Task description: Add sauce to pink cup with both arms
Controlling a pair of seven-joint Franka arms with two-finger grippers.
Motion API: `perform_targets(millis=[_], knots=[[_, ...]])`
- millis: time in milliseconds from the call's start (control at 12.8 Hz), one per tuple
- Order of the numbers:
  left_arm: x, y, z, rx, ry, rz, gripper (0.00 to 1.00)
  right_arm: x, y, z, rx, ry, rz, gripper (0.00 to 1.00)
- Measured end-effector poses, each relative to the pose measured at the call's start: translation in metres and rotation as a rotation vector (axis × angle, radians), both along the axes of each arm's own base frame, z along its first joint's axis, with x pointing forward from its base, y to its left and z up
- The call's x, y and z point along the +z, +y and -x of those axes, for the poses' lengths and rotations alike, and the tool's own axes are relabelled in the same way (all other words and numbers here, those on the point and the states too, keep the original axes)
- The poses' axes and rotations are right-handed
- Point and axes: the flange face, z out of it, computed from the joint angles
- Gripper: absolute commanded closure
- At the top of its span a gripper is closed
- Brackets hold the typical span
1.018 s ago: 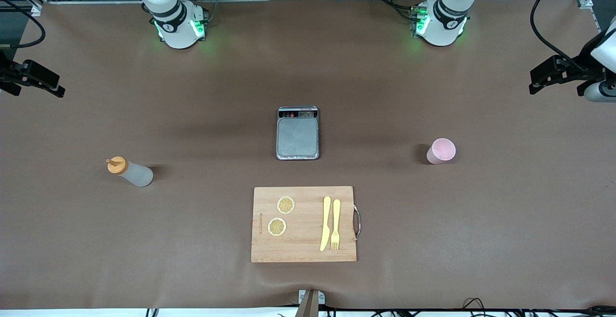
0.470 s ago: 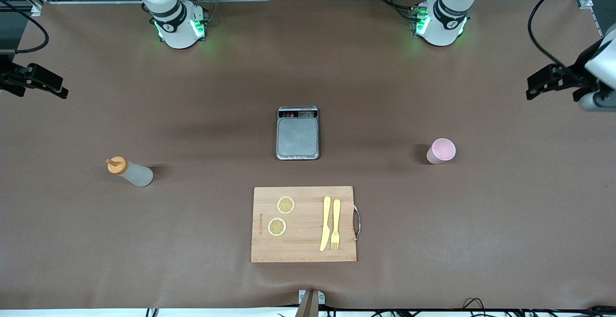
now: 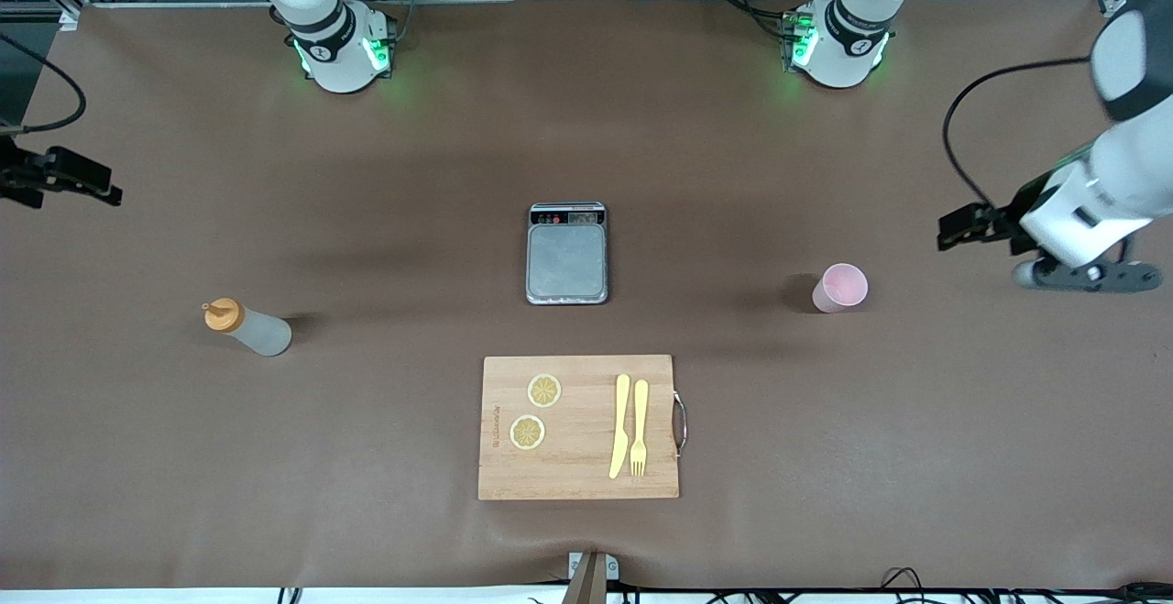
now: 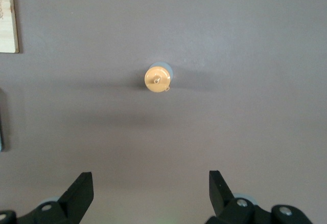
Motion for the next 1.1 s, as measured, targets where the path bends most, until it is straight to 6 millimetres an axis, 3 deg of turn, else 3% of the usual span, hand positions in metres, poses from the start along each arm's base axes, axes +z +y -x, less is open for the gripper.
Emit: perform_targets(millis=[313,705,1096], knots=[[-0.08,-0.001,0.004,0.005,0.021,0.002,0.0,-0.027,-0.039,-0.012,0.15,-0.026,-0.11,0.0],[-0.129,-0.001,0.003,0.006,0.084,0.006,0.0,-0.072,-0.096,-0.018,0.314,-0.044,-0.243,0.0],[-0.197,-0.004,0.008,0.007,0.089,0.016,0.03,-0.128,-0.151,-0.022,0.508,-0.138,-0.397,0.0]])
